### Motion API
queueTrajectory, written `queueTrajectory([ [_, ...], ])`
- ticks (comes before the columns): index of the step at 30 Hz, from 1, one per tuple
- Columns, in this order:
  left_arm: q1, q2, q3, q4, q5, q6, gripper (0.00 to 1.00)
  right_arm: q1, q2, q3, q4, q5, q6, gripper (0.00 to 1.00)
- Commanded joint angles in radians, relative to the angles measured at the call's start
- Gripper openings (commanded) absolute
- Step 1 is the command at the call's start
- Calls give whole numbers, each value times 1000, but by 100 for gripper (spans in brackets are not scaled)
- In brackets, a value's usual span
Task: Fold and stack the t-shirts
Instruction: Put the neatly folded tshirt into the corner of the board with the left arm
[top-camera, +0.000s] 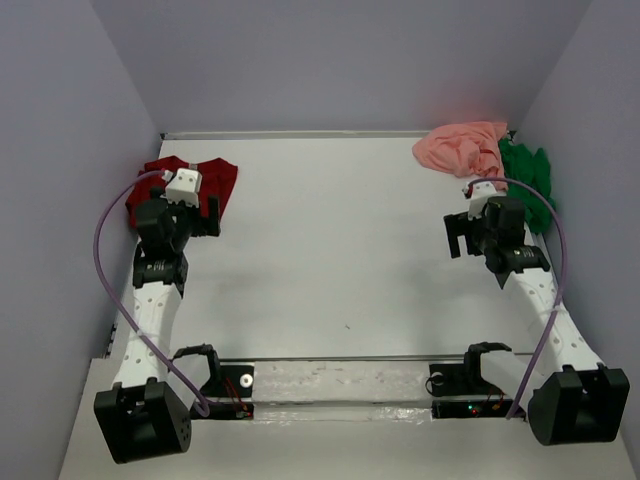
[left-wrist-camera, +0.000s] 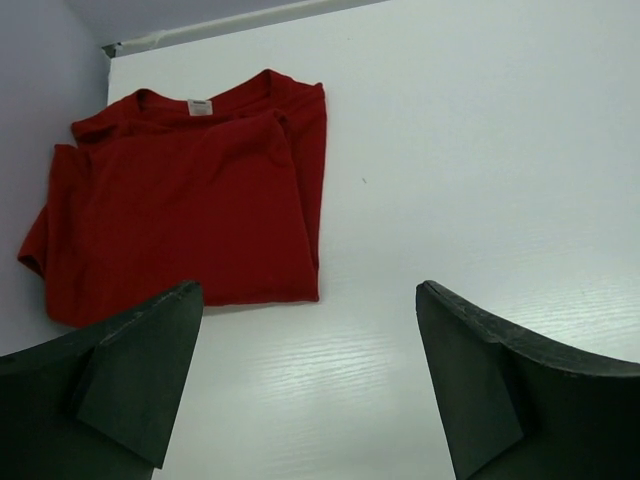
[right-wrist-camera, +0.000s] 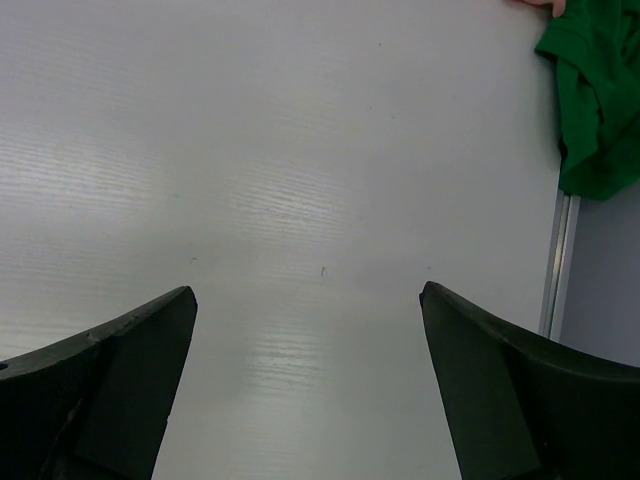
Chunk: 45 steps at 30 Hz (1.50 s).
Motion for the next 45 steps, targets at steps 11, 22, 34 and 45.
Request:
queueTrajectory([
  [11, -1, -51, -124, 212, 191, -87, 99, -116, -67, -26, 80, -182, -55, 100],
  [22, 1, -120, -177, 230, 230, -70, 99, -130, -24, 11, 48, -150, -10, 100],
  [34, 31, -133, -220, 252, 273, -70, 99, -130, 97, 77, -52, -268, -35, 100],
  [45, 33, -131, -223, 305, 153, -100, 99, -130, 128, 106, -98, -286, -46, 100],
])
